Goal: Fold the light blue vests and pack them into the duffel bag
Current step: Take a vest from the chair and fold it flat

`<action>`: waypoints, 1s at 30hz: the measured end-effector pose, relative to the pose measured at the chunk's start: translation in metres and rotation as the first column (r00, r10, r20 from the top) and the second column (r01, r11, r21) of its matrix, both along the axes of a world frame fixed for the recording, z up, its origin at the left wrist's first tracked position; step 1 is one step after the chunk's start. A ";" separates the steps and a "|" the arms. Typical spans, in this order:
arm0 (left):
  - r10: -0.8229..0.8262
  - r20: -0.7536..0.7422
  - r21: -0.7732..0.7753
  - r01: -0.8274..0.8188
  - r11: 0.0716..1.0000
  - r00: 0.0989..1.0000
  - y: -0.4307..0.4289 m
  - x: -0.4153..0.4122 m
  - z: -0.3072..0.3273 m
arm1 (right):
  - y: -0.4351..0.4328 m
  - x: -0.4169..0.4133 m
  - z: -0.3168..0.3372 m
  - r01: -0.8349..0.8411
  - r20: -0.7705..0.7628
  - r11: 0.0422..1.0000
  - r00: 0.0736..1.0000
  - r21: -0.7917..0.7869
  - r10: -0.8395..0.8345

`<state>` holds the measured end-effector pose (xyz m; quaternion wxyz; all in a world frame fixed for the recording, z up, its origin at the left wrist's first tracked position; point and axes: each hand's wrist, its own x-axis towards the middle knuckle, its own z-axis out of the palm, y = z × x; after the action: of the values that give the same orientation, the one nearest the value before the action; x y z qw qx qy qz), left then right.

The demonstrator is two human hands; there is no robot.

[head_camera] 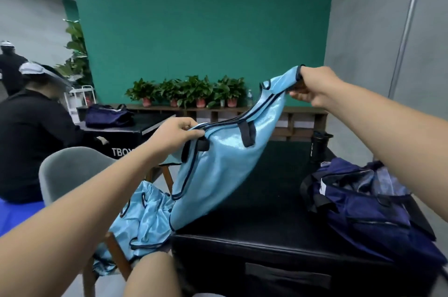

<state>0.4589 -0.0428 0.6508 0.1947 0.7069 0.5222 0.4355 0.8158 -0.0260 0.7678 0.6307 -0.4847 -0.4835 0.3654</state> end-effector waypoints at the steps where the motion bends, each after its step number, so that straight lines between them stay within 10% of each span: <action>1: -0.025 0.010 -0.019 0.025 0.999 1.000 0.000 0.008 0.005 | -0.001 0.007 -0.003 -0.026 -0.047 1.000 0.999 -0.015 0.026; 5: -0.061 0.051 -0.093 0.065 0.994 0.997 0.005 0.048 0.019 | 0.001 0.020 -0.023 -0.064 -0.050 0.996 0.997 -0.054 0.062; 9: -0.069 0.183 -0.183 0.103 0.978 0.981 0.020 0.090 0.019 | -0.027 0.003 -0.071 0.094 0.503 0.991 0.854 0.095 -0.129; 14: -0.110 0.193 -0.184 0.146 0.972 0.975 0.029 0.136 0.020 | -0.078 -0.027 -0.134 -0.087 0.758 0.986 0.650 0.145 -0.055; 22: -0.111 0.218 -0.158 0.147 0.976 0.970 0.034 0.166 0.020 | -0.073 -0.018 -0.201 -0.082 0.822 0.990 0.553 -0.111 0.138; 30: -0.190 0.257 -0.211 0.247 0.946 0.947 0.030 0.153 -0.017 | -0.064 -0.003 -0.168 -0.247 0.551 0.967 0.799 -0.063 0.240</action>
<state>0.6120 -0.0132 0.6336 0.3864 0.6758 0.4623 0.4245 0.8131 -0.0902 0.6000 0.4142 -0.4996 -0.7057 0.2842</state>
